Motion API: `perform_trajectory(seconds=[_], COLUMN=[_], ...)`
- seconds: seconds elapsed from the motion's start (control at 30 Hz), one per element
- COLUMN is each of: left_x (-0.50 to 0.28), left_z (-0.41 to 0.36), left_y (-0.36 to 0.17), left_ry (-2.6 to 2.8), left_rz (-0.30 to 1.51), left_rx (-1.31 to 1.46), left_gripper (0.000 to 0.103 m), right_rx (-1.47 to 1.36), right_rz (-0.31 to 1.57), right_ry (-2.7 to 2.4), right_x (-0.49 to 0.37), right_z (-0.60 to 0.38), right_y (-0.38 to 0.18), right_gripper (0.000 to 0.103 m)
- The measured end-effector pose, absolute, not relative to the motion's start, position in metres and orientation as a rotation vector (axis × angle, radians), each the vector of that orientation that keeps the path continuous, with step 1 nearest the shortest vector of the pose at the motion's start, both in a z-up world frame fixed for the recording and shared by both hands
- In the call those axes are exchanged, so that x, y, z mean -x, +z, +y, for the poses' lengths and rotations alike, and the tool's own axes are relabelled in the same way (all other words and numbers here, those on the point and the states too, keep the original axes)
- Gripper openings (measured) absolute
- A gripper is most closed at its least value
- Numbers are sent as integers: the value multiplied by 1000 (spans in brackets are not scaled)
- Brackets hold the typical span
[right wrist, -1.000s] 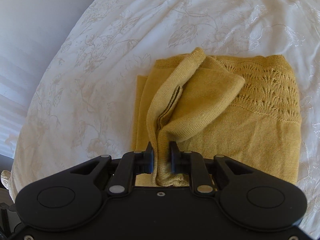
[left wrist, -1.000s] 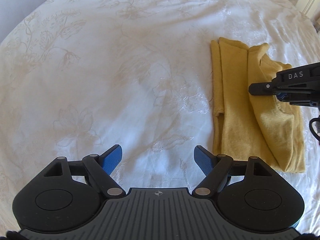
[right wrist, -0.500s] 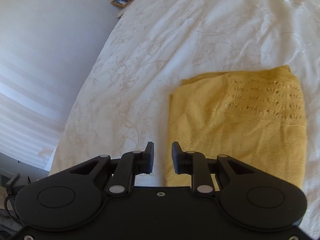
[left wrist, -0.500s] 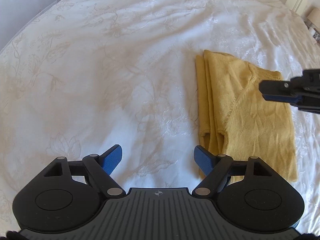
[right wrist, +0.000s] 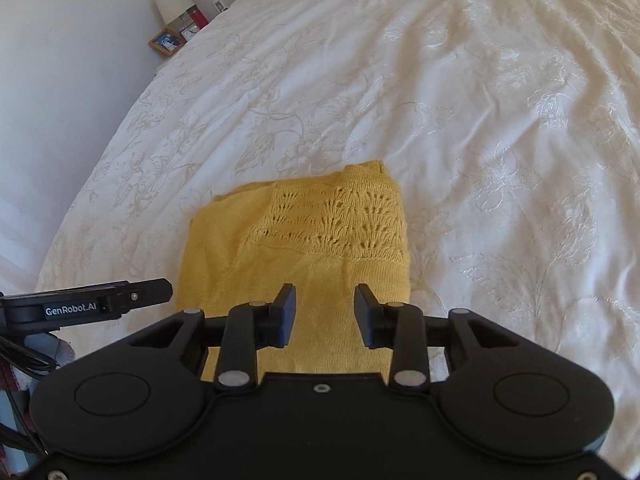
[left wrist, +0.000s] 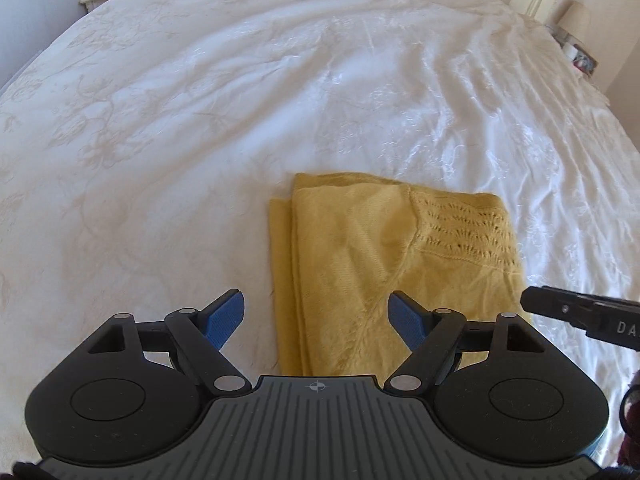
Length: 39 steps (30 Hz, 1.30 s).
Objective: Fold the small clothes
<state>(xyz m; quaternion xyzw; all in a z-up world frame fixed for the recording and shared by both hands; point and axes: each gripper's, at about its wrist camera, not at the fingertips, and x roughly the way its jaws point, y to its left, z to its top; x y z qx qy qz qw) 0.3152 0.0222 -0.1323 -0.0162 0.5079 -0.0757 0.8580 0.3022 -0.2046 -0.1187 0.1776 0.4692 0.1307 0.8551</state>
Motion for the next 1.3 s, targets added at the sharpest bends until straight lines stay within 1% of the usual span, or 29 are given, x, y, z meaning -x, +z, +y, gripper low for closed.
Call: perform_trajectory(seconds=[0.1, 0.17, 0.23, 0.3, 0.33, 0.53, 0.63, 0.67, 0.73, 0.77, 0.8, 0.87, 1.03, 1.13, 1.23, 1.27, 1.3], left_x=[-322, -326, -322, -317, -315, -303, -303, -304, -301, -298, -295, -285, -256, -239, -226, -223, -221], left_z=[8, 7, 19, 34, 41, 57, 61, 62, 68, 72, 75, 78, 72, 57, 42, 38, 34], left_y=[-148, -167, -180, -183, -184, -186, -185, -184, -180, -177, -173, -164, -146, -143, -145, -146, -147], left_ry=[-154, -80, -59, -52, -43, -42, -61, -71, -94, -103, -110, -117, -162, -219, -270, -281, -294], left_rz=[1081, 1146, 1175, 1179, 1184, 1177, 1168, 1165, 1150, 1139, 1126, 1105, 1112, 1152, 1187, 1194, 1203], left_rx=[-27, -113, -70, 25, 53, 76, 107, 118, 153, 173, 191, 200, 177, 174, 197, 205, 211], left_gripper=[78, 78, 79, 80, 80, 80, 81, 82, 81, 81, 82, 82, 83, 83, 80, 75, 68], right_rx=[-351, -335, -312, -299, -291, -269, -261, -250, -241, -246, -253, -279, -314, -323, -332, -334, -335], right_rz=[970, 974, 983, 997, 1003, 1054, 1039, 1030, 1005, 991, 975, 943, 937, 943, 962, 968, 974], right_ry=[300, 320, 338, 357, 362, 354, 355, 353, 348, 346, 342, 334, 290, 273, 263, 260, 259], right_x=[-317, -327, -337, -347, -353, -390, -402, -403, -402, -399, -396, -385, -354, -334, -316, -311, -307], right_z=[-204, -198, -191, -185, -182, -172, -172, -173, -177, -181, -185, -197, -226, -236, -241, -241, -240], right_y=[-118, -119, -123, -130, -134, -157, -157, -155, -149, -145, -141, -133, -127, -126, -128, -129, -130], right_gripper=[45, 45, 46, 52, 53, 54, 64, 69, 71, 75, 81, 86, 86, 86, 86, 86, 86])
